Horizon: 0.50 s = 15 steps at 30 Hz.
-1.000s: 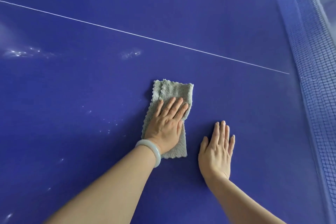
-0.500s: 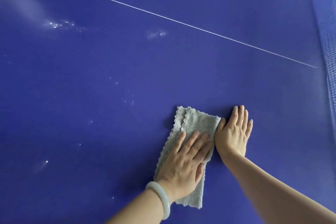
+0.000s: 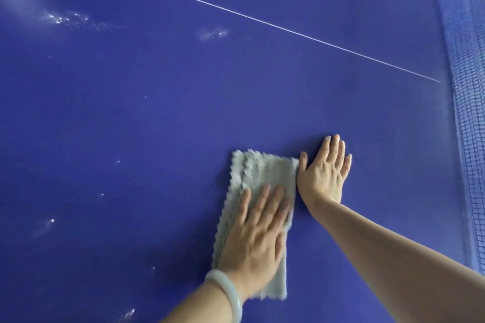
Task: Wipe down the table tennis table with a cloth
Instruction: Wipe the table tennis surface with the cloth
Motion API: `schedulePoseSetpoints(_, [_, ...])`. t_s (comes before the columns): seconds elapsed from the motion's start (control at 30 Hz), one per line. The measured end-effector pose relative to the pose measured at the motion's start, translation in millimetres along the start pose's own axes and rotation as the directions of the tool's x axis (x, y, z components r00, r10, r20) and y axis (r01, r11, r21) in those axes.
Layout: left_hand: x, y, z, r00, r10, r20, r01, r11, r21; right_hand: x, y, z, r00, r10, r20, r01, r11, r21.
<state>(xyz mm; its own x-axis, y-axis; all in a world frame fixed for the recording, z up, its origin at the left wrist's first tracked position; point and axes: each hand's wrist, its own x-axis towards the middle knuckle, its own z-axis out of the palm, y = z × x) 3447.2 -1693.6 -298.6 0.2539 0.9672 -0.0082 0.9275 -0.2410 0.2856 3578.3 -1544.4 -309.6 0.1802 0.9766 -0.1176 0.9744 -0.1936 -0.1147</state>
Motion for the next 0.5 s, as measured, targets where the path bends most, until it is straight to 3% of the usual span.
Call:
schedulePoseSetpoints(0.07, [-34,-10,-2,0.993,0.116,0.023,-0.116,0.993,-0.009,0,0,1,1.000,-0.008,-0.001,0.008,1.000,0.015])
schedulePoseSetpoints(0.13, [-49,-40,-10,0.989,0.121,0.080,-0.125,0.991,0.044,0,0,1,1.000,-0.005,-0.013,0.006,1.000,0.026])
schedulePoseSetpoints(0.33, [-29,-72,-27,0.989,-0.100,0.110,0.089,0.990,0.105,-5,-4,-3,1.000,-0.021,0.015,0.021,0.999,-0.038])
schedulePoseSetpoints(0.43, [-30,-70,-23,0.993,-0.089,0.072,0.081,0.991,0.104,-26,-5,-13,0.974,-0.223,0.050,0.226,0.972,-0.070])
schedulePoseSetpoints(0.5, [-30,-71,-22,0.994,-0.088,0.061,0.083,0.993,0.087,-73,-12,-7,0.898,-0.435,0.064,0.437,0.899,-0.026])
